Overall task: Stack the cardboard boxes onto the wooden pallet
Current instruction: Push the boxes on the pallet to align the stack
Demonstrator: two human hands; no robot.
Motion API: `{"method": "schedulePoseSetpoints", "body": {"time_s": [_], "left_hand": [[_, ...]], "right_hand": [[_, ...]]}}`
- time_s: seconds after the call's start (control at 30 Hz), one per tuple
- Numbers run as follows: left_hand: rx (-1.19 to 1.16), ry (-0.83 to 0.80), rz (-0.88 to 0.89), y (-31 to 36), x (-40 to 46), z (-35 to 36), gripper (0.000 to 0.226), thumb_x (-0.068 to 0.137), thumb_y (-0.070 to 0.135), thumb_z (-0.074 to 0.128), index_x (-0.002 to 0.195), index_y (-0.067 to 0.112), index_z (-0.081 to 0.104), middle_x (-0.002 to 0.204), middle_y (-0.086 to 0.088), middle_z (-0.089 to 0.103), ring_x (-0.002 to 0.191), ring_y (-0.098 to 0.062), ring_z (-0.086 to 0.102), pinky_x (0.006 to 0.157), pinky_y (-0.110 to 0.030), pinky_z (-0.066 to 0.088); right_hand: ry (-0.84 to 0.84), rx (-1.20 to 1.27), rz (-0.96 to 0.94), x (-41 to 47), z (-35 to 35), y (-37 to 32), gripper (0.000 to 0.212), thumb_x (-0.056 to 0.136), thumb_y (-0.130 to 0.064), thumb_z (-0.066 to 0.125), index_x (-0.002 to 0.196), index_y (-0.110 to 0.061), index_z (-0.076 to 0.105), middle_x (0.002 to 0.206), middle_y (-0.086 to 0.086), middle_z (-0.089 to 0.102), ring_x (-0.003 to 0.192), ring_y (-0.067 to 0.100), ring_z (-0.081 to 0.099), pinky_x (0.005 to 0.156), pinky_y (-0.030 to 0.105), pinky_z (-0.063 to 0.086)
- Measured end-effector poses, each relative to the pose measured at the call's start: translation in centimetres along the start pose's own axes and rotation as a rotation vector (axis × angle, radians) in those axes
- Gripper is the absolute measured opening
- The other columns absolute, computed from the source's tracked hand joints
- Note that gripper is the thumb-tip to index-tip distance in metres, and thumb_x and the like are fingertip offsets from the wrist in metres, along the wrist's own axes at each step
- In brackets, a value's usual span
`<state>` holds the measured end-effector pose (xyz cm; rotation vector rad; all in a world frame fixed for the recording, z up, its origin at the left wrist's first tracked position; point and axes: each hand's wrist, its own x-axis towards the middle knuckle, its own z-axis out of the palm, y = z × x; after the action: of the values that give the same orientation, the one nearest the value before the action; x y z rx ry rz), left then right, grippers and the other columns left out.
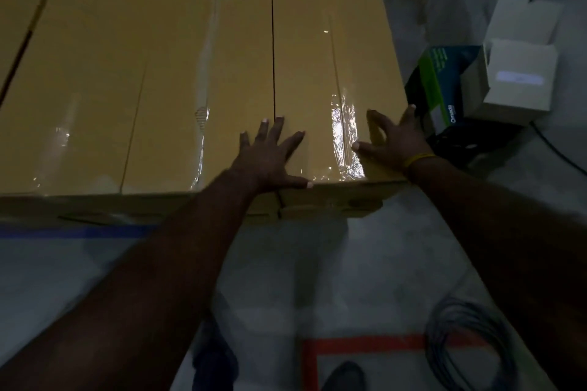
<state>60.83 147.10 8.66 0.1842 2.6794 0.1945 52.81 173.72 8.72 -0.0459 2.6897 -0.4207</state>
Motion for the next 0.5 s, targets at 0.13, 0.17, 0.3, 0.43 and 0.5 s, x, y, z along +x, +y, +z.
{"method": "schedulePoseSetpoints", "body": {"time_s": [0.13,0.17,0.3,0.43,0.5], "left_hand": [[-0.006,-0.065,0.007,0.3,-0.7,-0.1,0.118,0.067,0.079,0.067,0.156,0.045,-0.002,0.164,-0.005,-0.022,0.151,-0.036,-0.015,0.119,-0.065,0.002],[0.006,-0.056,0.012,0.4,-0.9,0.1,0.118,0.068,0.076,0.069,0.156,0.046,-0.002,0.165,-0.005,-0.021,0.151,-0.036,-0.014,0.119,-0.065,0.003],[0.051,0.019,0.012,0.8,-1.2,1.3,0.111,0.074,0.065,0.074,0.155,0.048,0.000,0.166,-0.002,-0.017,0.152,-0.035,-0.009,0.119,-0.064,0.008],[0.057,0.075,0.002,0.8,-1.1,1.5,0.103,0.079,0.067,0.067,0.156,0.046,0.001,0.167,-0.003,-0.013,0.153,-0.034,-0.005,0.119,-0.063,0.010],[0.048,0.090,-0.001,0.8,-1.2,1.7,0.101,0.081,0.068,0.064,0.156,0.045,0.001,0.167,-0.005,-0.012,0.153,-0.033,-0.004,0.119,-0.062,0.009]], "right_hand": [[0.030,0.060,0.030,-1.2,0.5,-0.2,0.093,0.076,-0.065,0.073,0.152,-0.045,0.025,0.162,0.023,-0.009,0.145,0.052,0.012,0.116,0.057,0.027],[0.035,0.077,0.034,-1.3,0.7,0.0,0.094,0.074,-0.064,0.075,0.152,-0.044,0.026,0.161,0.022,-0.005,0.144,0.051,0.014,0.116,0.058,0.028],[0.071,0.098,0.035,-1.7,1.5,1.3,0.097,0.070,-0.066,0.077,0.152,-0.045,0.029,0.158,0.019,0.006,0.141,0.048,0.022,0.114,0.058,0.032],[0.051,0.106,0.025,-1.2,0.9,0.8,0.095,0.071,-0.065,0.077,0.151,-0.045,0.030,0.160,0.018,0.004,0.143,0.047,0.020,0.115,0.057,0.030],[0.059,0.109,0.013,-0.7,0.6,0.5,0.094,0.071,-0.065,0.077,0.150,-0.046,0.031,0.161,0.017,0.003,0.143,0.046,0.020,0.115,0.057,0.030]]}}
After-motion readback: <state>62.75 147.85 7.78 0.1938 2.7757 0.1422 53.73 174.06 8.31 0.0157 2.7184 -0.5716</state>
